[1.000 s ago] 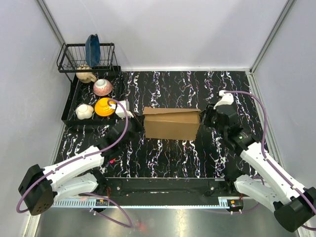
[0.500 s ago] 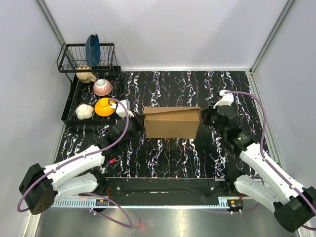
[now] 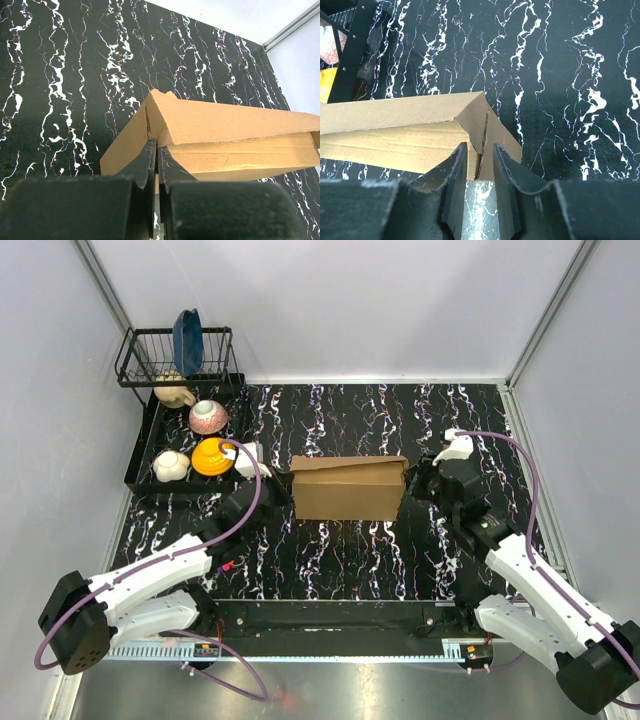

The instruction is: Fold the paper box

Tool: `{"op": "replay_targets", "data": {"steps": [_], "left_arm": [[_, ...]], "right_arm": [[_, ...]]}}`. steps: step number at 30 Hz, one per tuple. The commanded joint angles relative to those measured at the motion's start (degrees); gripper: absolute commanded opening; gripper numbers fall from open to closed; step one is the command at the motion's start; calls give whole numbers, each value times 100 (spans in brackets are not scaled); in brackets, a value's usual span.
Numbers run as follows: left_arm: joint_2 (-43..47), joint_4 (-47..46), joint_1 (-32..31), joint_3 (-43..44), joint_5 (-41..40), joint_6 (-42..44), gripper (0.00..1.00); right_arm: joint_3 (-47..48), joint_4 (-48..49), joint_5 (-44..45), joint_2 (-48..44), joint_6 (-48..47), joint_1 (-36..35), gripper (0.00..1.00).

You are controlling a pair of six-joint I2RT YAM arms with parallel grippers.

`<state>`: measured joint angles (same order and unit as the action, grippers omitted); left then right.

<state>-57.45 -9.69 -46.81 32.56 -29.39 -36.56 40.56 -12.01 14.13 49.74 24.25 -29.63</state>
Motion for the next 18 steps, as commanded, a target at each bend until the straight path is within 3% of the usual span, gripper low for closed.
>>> {"op": "replay_targets", "data": {"steps": [1,18], "left_arm": [[-187,1128,-4,-109,82,-1,0],[-258,1110,-4,-21,135,34,0]], "right_arm": [[137,155,151,18,-43,-26,34],[435,542,239,300,-298,-26,34]]}}
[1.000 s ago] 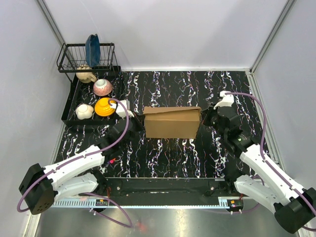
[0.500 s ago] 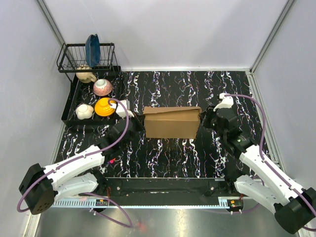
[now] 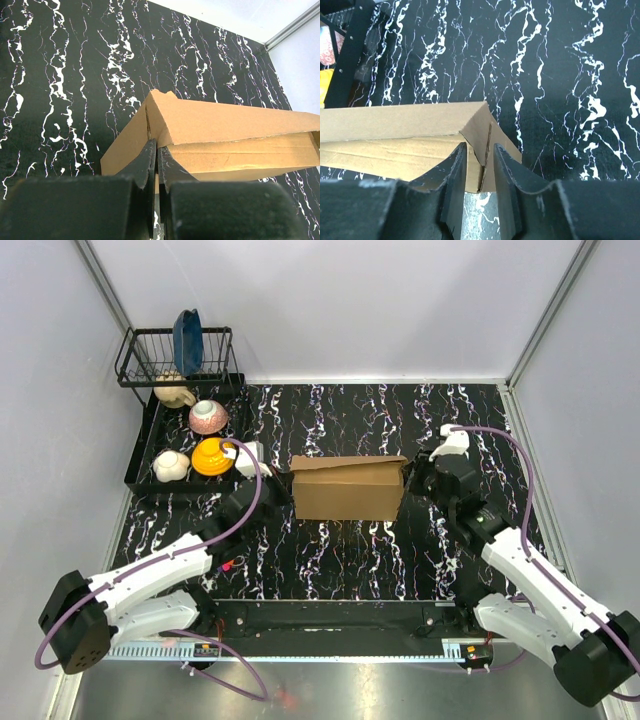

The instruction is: Fold the paper box

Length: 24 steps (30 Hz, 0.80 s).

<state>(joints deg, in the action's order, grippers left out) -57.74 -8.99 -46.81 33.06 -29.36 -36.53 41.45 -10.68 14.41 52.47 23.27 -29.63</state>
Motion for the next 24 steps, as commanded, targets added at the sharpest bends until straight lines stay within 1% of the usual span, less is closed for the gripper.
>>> {"op": "replay_targets", "data": {"steps": [1,4,8,13,14,15,17,24], "left_arm": [[-238,1040,-4,-63,141,32,0],[-247,1040,-4,-54,150,32,0],[-247,1040,-4,-54,159,41,0],[-247,1031,-4,-45,159,50,0],[-247,1023,-4,-45,159,50,0],[-247,1031,-4,-45,168,50,0],[-238,1023,-4,-36,159,50,0],[-230,1031,-4,-45,168,41,0]], "right_arm": [[372,478,237,44,-235,-17,34],[425,549,237,141,-375,-26,31],[434,584,237,229,-446,-17,22],[346,593,272,220,-472,-26,18],[329,593,272,220,-481,-26,15],[311,593,281,211,-490,-26,8],[232,593,281,211,-490,-25,0],[-128,567,255,62,-288,-26,0]]}}
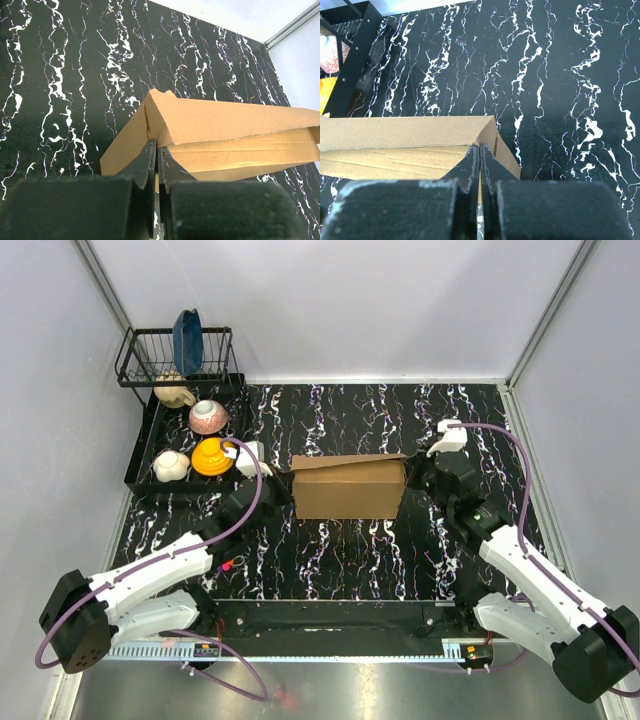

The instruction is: Fold the paper box

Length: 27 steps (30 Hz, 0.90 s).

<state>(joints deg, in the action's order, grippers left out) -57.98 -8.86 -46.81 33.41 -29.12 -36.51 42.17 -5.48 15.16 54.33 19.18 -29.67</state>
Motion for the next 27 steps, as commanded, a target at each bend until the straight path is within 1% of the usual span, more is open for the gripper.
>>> {"op": "replay_targets", "data": {"steps": [1,7,21,23,27], "left_arm": [[-205,1018,5,-89,135,30,0],[-214,1018,-13,-80,135,13,0],[-320,983,-4,-115,135,-93,0],[-302,992,-4,-124,118,-102,0],[-284,1001,-4,-133,82,-84,0]], "right_arm": [[-270,20,198,-141,156,-21,0],[-508,-427,462,-238,525,-13,0],[-1535,-928,725,-510,2124,-21,0],[-1607,-1034,787,-554,2300,-21,0],[-1493,-1605,936,-564,2371,-21,0]]}}
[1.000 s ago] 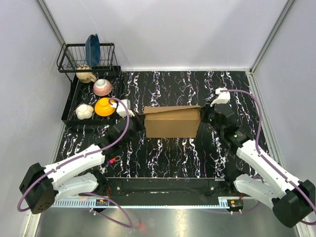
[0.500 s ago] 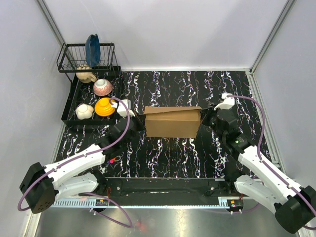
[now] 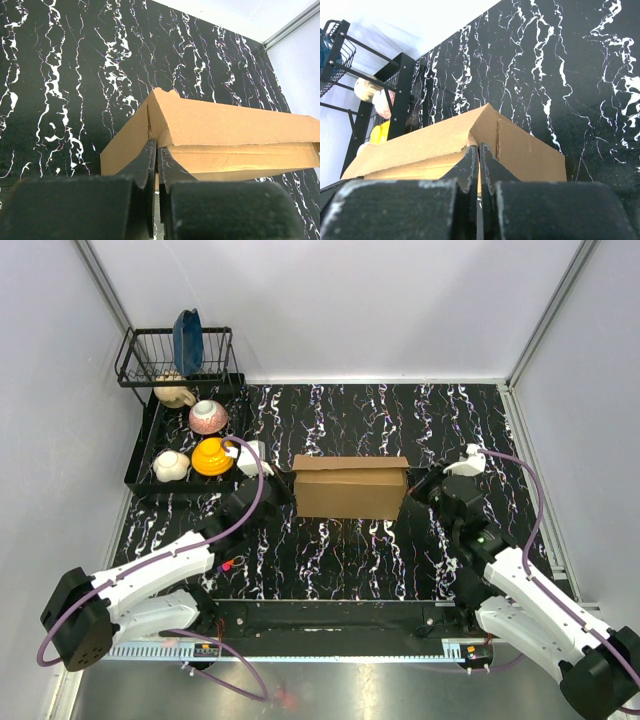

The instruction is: Fold the paper box

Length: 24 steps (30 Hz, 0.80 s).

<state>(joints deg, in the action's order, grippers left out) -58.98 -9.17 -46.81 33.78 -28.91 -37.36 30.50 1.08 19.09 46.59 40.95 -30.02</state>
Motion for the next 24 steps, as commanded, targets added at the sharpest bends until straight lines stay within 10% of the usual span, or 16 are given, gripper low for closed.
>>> {"op": "replay_targets", "data": {"steps": [1,7,15,24], "left_arm": [[-193,1022,-4,-170,69,-8,0],[-219,1022,-4,-205,52,-25,0],[-245,1022,-4,-223,17,27,0],[-325,1058,-4,-82,-1,142,0]], "right_arm": [[-317,-2279,517,210,246,14,0],[26,-2700,280,764,501,14,0],[490,-3096,200,149,502,14,44],[1800,-3264,253,-624,-306,5,59]]}}
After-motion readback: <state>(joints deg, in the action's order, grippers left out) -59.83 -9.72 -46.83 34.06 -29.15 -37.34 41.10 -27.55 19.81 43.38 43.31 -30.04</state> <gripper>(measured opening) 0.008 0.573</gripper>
